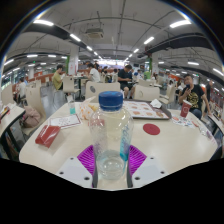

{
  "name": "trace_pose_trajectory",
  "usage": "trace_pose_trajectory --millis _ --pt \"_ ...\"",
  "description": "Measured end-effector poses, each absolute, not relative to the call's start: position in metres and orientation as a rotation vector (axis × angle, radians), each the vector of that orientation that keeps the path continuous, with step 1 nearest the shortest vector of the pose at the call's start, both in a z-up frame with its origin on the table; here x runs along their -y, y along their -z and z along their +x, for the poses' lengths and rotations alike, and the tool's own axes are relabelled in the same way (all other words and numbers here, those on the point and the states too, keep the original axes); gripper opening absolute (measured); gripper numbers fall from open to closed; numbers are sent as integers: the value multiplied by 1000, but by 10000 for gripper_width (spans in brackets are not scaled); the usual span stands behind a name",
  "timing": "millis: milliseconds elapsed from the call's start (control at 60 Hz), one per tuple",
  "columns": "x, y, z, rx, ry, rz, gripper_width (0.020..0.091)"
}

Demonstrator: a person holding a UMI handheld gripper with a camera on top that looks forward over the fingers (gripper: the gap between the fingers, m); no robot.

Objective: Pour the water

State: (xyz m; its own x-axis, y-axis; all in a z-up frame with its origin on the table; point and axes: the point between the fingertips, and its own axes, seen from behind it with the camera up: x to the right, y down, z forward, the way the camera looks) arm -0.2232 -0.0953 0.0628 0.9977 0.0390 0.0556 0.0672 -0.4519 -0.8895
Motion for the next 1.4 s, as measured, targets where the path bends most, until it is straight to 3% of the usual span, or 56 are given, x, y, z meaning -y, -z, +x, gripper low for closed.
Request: trace_pose_trajectory --millis 133,333,533,650,783,1067,1267,1400 --pt "97 -73 -233 128 46 -2044 383" --pt "74 -130 -293 91 -216 -2004 385" --pt "18 -210 -348 -231 -684 -1902 384" --pt "-15 -230 -354 -560 -1025 -1829 382" --pt "-39 -226 -353 -945 -1409 -1697 383" --pt "-63 -173 -355 -1414 -1759 -1505 382" --pt "-60 -174 -351 -1358 -1720 -1574 384" --pt "-54 -192 -343 -1048 -1494 -1773 384"
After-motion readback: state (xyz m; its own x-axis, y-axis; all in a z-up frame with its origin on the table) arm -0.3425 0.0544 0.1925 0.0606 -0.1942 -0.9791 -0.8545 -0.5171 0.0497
